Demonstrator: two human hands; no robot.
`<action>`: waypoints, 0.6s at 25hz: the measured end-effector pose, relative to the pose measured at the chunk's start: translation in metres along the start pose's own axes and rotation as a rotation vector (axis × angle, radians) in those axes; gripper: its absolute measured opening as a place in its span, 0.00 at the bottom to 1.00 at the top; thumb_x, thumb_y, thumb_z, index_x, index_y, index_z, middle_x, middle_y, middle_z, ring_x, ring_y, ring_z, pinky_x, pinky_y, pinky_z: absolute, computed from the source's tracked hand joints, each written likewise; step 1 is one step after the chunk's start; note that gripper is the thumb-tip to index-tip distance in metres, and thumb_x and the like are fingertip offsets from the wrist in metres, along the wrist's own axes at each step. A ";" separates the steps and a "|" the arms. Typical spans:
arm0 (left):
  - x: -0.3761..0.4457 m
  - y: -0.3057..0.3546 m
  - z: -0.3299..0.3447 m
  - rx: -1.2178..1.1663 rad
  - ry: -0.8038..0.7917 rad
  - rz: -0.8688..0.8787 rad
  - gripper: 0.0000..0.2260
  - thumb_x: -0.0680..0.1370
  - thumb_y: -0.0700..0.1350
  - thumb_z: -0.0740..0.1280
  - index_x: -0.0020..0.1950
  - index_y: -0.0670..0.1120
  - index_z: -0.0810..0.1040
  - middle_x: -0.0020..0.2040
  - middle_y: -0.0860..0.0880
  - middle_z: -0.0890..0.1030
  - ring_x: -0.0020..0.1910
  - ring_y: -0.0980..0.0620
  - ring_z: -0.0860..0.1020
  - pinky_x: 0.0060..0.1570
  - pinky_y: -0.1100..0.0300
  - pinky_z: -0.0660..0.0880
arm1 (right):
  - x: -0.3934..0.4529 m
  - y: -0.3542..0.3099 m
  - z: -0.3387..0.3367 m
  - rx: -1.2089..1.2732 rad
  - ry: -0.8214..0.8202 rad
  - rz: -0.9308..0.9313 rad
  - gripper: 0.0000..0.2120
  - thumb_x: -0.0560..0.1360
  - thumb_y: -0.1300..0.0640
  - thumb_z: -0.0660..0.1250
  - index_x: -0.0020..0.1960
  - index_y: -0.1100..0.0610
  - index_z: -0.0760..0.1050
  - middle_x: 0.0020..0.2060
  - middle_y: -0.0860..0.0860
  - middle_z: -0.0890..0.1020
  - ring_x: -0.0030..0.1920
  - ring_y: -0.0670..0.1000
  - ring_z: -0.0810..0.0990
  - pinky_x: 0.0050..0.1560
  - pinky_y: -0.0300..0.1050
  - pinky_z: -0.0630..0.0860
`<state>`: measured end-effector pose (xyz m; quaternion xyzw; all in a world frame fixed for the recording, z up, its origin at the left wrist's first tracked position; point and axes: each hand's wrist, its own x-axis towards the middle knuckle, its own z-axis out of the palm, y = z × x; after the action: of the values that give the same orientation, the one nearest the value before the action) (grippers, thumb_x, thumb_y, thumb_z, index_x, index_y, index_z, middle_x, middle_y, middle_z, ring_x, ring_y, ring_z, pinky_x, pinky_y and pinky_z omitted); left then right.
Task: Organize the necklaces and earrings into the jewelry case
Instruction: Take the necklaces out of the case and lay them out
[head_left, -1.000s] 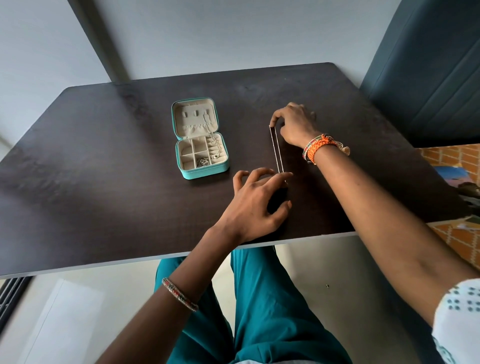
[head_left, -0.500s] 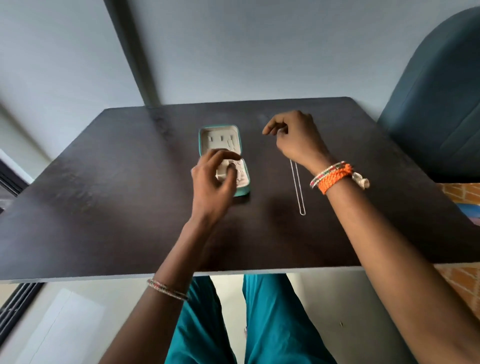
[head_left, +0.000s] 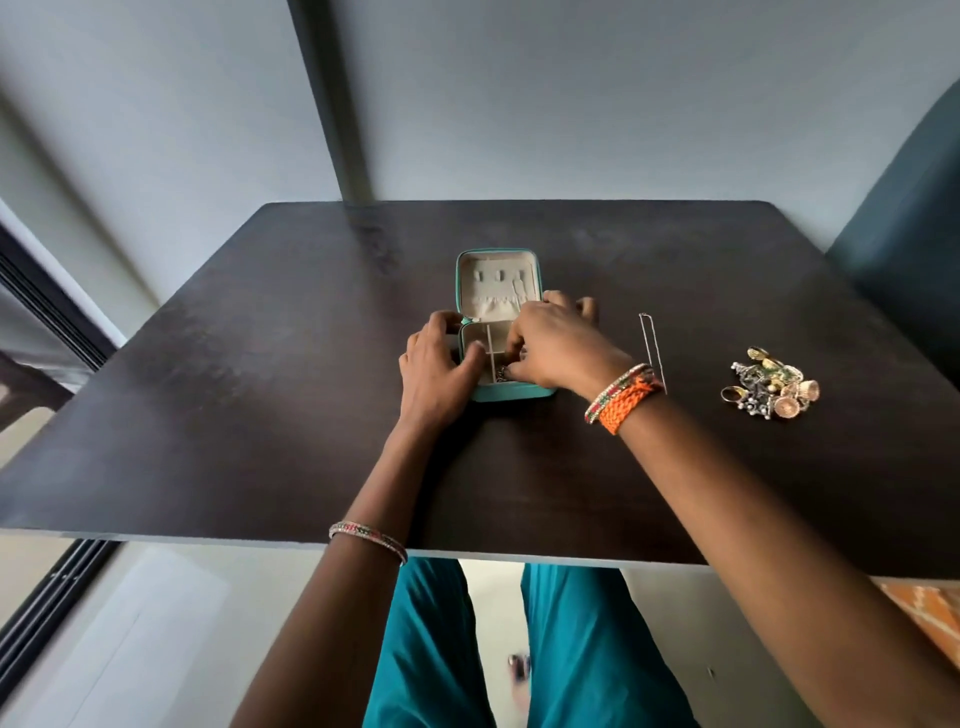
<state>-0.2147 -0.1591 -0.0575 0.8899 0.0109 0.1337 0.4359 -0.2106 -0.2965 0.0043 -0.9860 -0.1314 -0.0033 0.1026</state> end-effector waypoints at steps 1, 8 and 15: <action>0.000 0.000 0.000 -0.009 0.016 -0.004 0.15 0.75 0.47 0.65 0.60 0.46 0.72 0.57 0.47 0.78 0.59 0.45 0.73 0.62 0.48 0.67 | 0.001 -0.003 0.002 -0.033 0.002 0.006 0.10 0.71 0.52 0.71 0.51 0.52 0.79 0.58 0.50 0.77 0.67 0.54 0.65 0.65 0.58 0.58; 0.002 -0.003 0.002 0.018 0.041 0.012 0.14 0.75 0.41 0.61 0.61 0.45 0.72 0.58 0.46 0.79 0.59 0.45 0.74 0.62 0.48 0.66 | 0.005 -0.015 0.007 -0.062 0.070 -0.012 0.08 0.71 0.63 0.69 0.47 0.53 0.75 0.54 0.51 0.79 0.67 0.54 0.66 0.68 0.60 0.54; -0.015 -0.013 -0.021 0.037 0.101 -0.018 0.13 0.74 0.42 0.59 0.58 0.48 0.71 0.54 0.49 0.80 0.57 0.48 0.75 0.59 0.54 0.62 | -0.009 -0.043 0.022 -0.035 0.144 -0.058 0.12 0.72 0.66 0.65 0.54 0.57 0.77 0.57 0.52 0.77 0.72 0.56 0.61 0.70 0.60 0.50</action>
<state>-0.2331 -0.1374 -0.0587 0.8898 0.0434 0.1744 0.4195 -0.2305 -0.2531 -0.0089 -0.9806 -0.1522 -0.0795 0.0942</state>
